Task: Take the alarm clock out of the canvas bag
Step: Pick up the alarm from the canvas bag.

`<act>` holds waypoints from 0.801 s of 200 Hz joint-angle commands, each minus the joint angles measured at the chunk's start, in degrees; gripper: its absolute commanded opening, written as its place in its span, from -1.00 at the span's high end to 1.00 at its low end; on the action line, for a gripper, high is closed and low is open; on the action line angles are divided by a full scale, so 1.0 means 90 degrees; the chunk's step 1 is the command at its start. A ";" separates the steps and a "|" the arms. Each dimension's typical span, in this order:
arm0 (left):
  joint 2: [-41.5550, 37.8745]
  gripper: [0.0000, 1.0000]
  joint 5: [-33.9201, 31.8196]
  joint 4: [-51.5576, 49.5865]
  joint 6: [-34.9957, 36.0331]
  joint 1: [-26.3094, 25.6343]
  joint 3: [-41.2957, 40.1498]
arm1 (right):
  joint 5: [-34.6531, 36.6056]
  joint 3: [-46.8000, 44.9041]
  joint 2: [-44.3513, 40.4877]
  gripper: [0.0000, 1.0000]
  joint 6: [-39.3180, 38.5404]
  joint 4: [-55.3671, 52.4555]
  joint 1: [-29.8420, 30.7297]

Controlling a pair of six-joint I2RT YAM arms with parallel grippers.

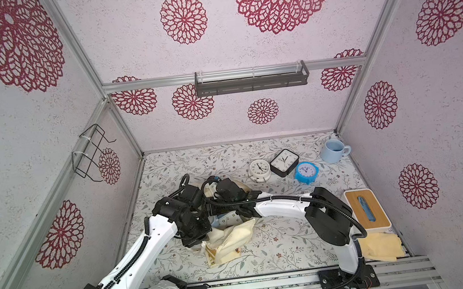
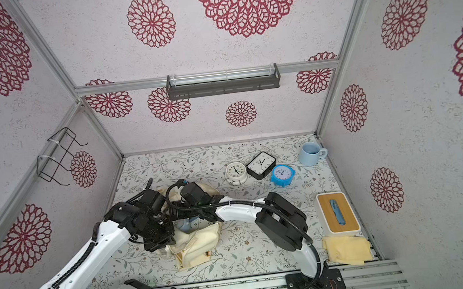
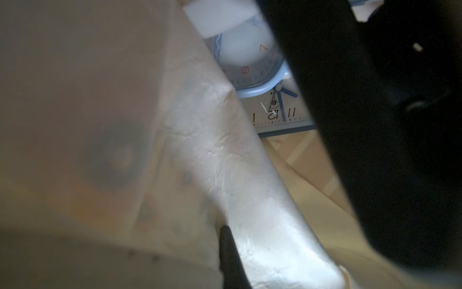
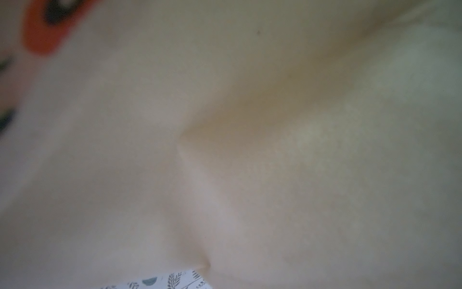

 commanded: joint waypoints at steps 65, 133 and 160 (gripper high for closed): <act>0.0071 1.00 0.0103 -0.0503 0.0220 0.0067 0.0237 | 0.0466 -0.0275 -0.0340 0.15 0.0032 0.0100 -0.0138; 0.0192 1.00 -0.0301 -0.0898 0.0646 0.0347 0.0960 | 0.0759 -0.0566 -0.2280 0.17 -0.1393 -0.1312 -0.0240; 0.0291 1.00 -0.0520 -0.1075 0.0914 0.0611 0.1353 | 0.0913 -0.0557 -0.2936 0.17 -0.1965 -0.2081 -0.0405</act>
